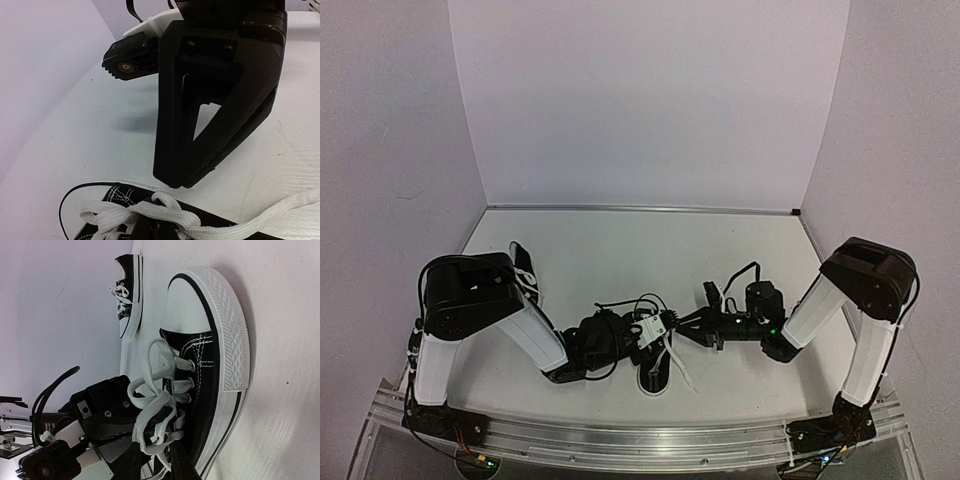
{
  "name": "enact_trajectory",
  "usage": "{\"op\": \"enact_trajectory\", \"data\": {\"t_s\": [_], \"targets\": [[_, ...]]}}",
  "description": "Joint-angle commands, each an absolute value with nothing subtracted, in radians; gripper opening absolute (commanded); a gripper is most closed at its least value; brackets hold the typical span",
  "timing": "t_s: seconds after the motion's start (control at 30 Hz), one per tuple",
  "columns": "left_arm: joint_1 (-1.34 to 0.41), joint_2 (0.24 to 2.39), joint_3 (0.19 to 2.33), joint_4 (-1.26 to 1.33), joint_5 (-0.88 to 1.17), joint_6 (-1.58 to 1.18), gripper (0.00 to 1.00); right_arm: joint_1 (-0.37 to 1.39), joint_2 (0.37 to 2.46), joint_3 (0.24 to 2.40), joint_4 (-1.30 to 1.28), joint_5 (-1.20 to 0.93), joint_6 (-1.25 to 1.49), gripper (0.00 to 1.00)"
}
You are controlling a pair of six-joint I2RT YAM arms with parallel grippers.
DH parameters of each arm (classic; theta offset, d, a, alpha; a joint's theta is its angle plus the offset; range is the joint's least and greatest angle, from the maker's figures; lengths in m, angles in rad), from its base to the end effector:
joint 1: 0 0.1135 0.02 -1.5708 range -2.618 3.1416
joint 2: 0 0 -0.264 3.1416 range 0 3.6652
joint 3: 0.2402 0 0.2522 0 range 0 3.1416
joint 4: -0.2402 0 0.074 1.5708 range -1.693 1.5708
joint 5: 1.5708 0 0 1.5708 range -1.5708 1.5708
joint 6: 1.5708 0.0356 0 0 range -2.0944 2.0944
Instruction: Tie the shoes
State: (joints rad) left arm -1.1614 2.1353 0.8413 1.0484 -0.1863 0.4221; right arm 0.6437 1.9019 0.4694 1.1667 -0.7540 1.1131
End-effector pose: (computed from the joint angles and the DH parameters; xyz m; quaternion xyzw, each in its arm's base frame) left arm 0.1619 -0.3566 0.0908 0.5184 0.5922 -0.1529 0.5976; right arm 0.2217 0.1968 0.1026 -0.0456 0.7705 0.6213 0.1352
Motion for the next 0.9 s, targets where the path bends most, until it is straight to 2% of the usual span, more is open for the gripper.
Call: {"op": "enact_trajectory", "data": {"t_s": [0.0, 0.87], "targets": [[-1.159, 2.126, 0.827, 1.057, -0.179, 0.43, 0.0, 0.639, 1.93, 0.479, 1.265, -0.768, 1.144, 0.19], [-1.16, 2.125, 0.83, 1.054, -0.179, 0.434, 0.0, 0.667, 2.031, 0.531, 1.393, -0.783, 1.227, 0.16]]}}
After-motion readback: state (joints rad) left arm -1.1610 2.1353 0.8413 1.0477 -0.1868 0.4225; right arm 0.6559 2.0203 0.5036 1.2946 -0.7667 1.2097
